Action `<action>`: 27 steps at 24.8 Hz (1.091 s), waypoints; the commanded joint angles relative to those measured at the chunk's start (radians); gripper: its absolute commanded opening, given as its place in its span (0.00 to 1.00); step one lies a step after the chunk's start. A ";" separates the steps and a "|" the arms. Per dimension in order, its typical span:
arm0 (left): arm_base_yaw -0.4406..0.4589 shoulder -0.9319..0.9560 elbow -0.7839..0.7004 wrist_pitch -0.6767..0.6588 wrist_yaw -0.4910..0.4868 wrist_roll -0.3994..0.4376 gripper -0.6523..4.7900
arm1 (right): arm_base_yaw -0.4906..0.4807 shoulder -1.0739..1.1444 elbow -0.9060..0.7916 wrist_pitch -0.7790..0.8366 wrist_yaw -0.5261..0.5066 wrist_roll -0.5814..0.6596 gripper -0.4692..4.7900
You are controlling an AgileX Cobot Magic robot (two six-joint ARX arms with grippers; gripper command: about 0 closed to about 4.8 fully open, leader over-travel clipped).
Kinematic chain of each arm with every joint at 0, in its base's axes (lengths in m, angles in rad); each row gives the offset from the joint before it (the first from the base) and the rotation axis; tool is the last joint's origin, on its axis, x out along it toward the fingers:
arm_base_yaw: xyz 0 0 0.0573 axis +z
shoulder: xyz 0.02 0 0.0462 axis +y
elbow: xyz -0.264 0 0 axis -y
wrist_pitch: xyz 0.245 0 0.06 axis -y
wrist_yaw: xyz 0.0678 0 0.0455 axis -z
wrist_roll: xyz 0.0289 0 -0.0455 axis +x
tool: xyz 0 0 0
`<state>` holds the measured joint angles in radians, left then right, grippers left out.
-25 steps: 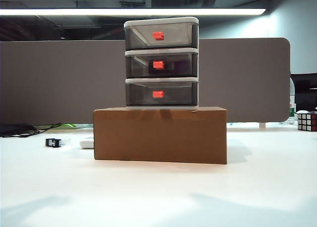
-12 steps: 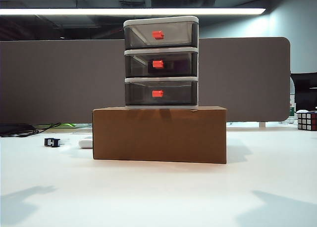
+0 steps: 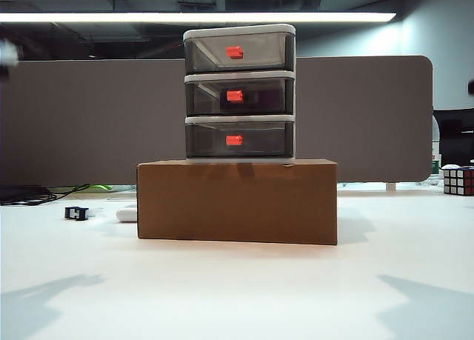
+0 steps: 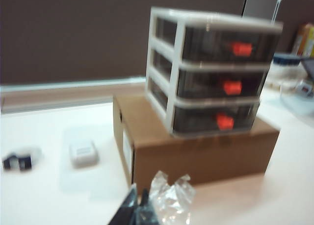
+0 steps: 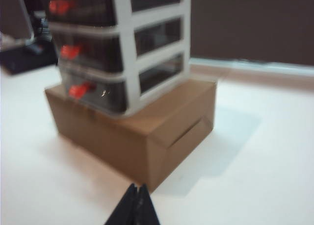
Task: Open the second layer of the drawer on the table, pick up a pack of napkins on the table and put it in, and finally close the drawer.
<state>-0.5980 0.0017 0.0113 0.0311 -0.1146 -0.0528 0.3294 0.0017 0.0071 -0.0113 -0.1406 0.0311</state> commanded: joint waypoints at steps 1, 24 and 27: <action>0.003 0.000 -0.005 0.022 -0.010 0.021 0.11 | -0.002 -0.002 -0.006 0.031 0.062 -0.016 0.08; 0.499 0.001 -0.004 0.097 0.119 0.054 0.11 | -0.265 -0.002 -0.006 0.041 0.149 -0.095 0.08; 0.499 0.001 -0.004 0.084 0.138 0.008 0.11 | -0.263 -0.002 -0.006 0.061 0.149 -0.056 0.08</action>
<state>-0.1001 0.0017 0.0013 0.1146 0.0044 -0.0261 0.0650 0.0017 0.0071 0.0223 0.0036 -0.0513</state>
